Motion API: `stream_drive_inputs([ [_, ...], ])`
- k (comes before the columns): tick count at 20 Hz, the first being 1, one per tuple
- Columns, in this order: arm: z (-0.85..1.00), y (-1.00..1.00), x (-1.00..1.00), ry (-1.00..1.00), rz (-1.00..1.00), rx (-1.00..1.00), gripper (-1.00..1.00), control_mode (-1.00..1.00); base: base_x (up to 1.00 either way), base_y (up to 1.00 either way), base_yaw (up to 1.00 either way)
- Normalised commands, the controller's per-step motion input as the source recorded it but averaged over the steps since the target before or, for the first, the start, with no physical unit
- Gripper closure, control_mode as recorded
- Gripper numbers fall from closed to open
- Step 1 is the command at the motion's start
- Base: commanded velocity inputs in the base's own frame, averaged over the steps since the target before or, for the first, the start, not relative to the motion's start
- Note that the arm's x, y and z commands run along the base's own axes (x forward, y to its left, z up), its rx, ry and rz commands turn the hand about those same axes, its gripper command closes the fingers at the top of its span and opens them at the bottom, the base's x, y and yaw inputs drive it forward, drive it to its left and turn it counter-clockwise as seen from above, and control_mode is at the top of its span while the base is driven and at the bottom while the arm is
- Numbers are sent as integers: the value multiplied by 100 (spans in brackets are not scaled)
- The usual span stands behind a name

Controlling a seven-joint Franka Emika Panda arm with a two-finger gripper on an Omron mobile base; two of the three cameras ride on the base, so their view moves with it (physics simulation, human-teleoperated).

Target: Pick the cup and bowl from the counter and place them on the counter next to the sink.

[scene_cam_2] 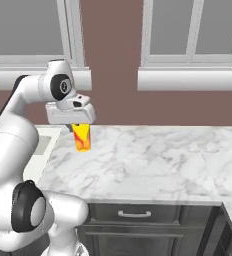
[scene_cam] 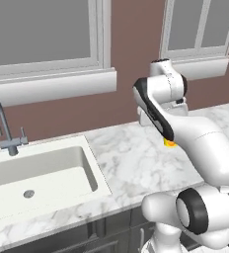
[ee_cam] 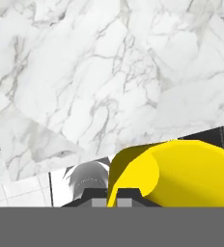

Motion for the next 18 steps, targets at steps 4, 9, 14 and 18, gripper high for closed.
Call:
stream_drive_inputs([
  [4, 0, 0, 0, 0, 0, 0, 100, 100, 0, 0, 0],
  [9, 0, 0, 0, 0, 0, 0, 100, 100, 0, 0, 0],
  [14, 0, 0, 0, 0, 0, 0, 100, 100, 0, 0, 0],
  [18, 0, 0, 0, 0, 0, 0, 100, -100, 0, 0, 0],
])
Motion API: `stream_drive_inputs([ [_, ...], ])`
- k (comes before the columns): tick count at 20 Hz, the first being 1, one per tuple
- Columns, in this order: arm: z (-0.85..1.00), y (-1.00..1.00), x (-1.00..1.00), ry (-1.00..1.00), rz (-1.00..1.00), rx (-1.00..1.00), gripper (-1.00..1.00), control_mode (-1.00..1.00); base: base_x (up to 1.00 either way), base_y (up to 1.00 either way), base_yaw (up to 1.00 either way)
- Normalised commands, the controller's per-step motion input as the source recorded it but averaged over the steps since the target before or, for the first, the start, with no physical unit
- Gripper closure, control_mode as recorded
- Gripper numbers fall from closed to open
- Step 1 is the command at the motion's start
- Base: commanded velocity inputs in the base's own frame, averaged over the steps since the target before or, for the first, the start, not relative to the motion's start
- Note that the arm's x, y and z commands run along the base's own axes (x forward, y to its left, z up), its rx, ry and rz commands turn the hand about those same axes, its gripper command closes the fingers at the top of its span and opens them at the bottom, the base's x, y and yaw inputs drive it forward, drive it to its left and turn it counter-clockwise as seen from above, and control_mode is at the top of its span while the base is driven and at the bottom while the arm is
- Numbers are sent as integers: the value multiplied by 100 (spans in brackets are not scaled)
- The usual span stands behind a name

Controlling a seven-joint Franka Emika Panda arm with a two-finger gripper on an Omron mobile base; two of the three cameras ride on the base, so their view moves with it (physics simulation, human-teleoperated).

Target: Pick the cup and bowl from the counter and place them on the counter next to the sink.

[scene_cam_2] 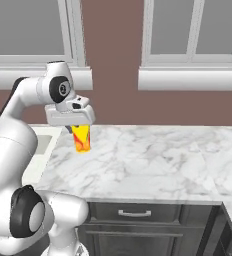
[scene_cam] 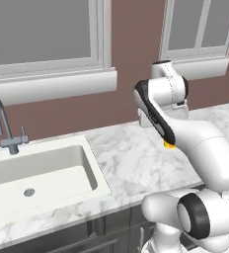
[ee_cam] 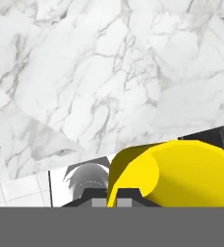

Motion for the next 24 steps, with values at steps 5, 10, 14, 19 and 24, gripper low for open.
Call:
stream_drive_inputs([
  [5, -41, 66, 8, -15, -1, 11, 100, -100, 0, 0, 0],
  [10, -24, 63, 10, -18, 0, 11, 100, -100, 0, 0, 0],
  [14, -4, 18, 6, -6, 0, 4, 100, -100, 0, 0, 0],
  [19, 3, 0, 43, 0, 0, 0, 100, -100, 0, 0, 0],
  [24, 0, 5, 78, 7, 0, -1, 100, -100, 0, 0, 0],
])
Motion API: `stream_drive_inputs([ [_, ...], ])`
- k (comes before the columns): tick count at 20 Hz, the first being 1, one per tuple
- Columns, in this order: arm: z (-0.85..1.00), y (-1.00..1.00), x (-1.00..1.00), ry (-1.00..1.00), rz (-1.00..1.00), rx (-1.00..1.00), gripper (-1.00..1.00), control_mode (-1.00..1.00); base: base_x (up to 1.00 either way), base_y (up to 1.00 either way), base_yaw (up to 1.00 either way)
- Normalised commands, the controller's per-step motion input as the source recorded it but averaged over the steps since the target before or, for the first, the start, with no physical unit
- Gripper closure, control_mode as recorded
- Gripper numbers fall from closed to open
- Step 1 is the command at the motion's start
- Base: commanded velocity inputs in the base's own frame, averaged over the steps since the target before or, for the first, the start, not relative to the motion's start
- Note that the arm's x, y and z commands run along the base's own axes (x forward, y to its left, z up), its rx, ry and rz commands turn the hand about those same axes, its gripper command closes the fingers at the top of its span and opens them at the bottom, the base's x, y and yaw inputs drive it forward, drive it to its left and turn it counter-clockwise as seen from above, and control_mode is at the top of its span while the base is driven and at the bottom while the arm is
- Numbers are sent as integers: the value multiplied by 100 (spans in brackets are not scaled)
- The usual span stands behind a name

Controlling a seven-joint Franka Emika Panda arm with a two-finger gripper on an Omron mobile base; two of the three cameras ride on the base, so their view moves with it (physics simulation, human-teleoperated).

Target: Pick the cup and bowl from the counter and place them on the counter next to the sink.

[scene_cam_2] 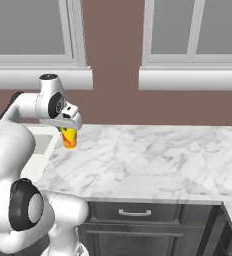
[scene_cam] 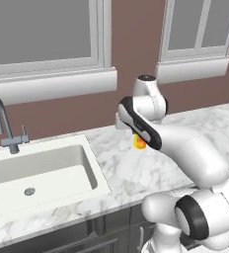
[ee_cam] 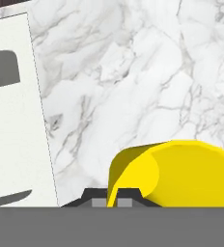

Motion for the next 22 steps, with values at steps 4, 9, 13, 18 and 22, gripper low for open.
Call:
stream_drive_inputs([
  [4, 0, 21, 46, 14, 5, -1, 100, -100, 0, 0, 0],
  [9, -11, 23, 5, 7, 22, -1, 100, -100, 0, 0, 0],
  [13, -13, 3, 3, 1, 30, 0, 100, -100, 0, 0, 0],
  [18, -38, 0, 8, -2, 20, 0, 100, -100, 0, 0, 0],
  [22, -62, 3, 20, -7, 14, 0, 100, -100, 0, 0, 0],
])
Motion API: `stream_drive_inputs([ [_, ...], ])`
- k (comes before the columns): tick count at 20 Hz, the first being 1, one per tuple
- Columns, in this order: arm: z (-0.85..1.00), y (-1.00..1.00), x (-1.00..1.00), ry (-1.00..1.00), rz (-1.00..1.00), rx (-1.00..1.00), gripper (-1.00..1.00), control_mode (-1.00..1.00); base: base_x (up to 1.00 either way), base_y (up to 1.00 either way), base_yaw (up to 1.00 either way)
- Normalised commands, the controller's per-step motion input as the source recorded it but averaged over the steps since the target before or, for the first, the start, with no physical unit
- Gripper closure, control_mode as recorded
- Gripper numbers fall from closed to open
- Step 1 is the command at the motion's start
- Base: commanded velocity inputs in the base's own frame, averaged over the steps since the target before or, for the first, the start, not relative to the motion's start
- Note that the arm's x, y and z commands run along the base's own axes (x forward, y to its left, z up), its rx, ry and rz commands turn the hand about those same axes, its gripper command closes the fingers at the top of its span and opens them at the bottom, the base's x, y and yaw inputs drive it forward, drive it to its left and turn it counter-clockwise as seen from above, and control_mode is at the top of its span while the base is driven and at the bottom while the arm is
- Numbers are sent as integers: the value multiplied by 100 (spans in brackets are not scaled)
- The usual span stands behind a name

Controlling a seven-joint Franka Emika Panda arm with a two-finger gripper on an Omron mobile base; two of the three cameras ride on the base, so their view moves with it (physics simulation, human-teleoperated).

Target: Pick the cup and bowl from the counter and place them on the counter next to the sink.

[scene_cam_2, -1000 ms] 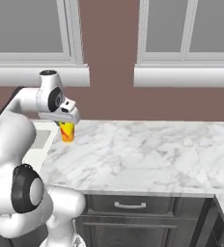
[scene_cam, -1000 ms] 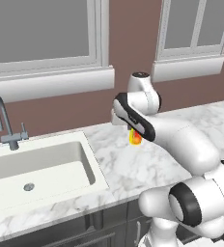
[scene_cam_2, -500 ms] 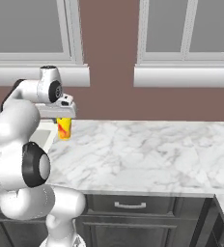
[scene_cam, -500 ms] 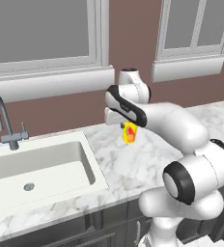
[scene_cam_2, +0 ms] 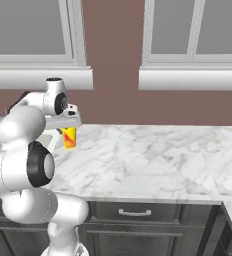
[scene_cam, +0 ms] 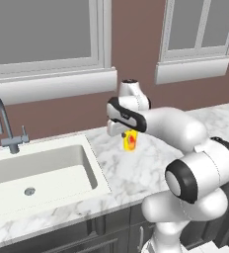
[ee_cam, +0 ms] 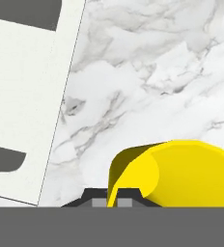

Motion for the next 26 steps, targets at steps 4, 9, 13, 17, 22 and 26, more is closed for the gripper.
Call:
stream_drive_inputs([
  [4, -38, 7, 2, -1, 16, 0, 100, -100, 0, 0, 0],
  [9, -20, 16, -2, 0, 15, 0, 100, -100, 0, 0, 0],
  [13, -19, 27, -9, 0, 13, 0, 100, -100, 0, 0, 0],
  [17, -36, 27, -1, 0, 13, 0, 100, -100, 0, 0, 0],
  [22, -33, 6, 0, -1, 8, 0, 100, -100, 0, 0, 0],
  [26, -29, 0, 0, 0, 3, 0, 100, -100, 0, 0, 0],
])
